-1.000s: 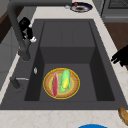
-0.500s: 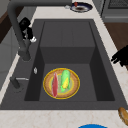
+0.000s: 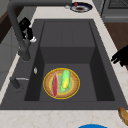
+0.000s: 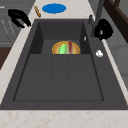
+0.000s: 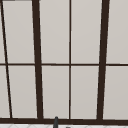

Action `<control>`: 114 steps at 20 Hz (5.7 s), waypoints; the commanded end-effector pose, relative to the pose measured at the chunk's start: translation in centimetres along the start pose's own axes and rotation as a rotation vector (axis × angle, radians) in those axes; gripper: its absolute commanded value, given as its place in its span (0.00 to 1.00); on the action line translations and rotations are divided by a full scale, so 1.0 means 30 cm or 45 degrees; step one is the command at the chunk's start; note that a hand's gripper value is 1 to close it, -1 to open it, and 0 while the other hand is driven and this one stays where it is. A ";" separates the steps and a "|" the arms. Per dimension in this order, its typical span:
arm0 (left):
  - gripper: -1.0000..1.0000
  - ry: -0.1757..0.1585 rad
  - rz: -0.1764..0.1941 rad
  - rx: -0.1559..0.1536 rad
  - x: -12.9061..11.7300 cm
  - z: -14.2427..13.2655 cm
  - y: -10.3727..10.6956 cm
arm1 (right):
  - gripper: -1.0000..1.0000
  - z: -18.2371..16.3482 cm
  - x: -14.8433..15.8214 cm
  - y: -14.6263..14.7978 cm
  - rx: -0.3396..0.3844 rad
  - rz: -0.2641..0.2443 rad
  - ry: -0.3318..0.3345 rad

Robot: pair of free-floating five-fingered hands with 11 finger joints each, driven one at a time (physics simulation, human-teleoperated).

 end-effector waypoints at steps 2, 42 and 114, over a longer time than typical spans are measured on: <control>0.50 0.000 0.000 0.000 0.000 0.000 0.000 | 1.00 -0.011 0.011 0.017 0.005 0.032 0.030; 0.50 0.000 0.000 0.000 0.000 0.000 0.000 | 0.00 0.296 -0.121 0.130 -0.141 0.059 0.025; 0.50 0.000 0.000 0.000 0.000 0.000 0.000 | 0.00 0.081 0.407 1.129 0.038 0.099 0.058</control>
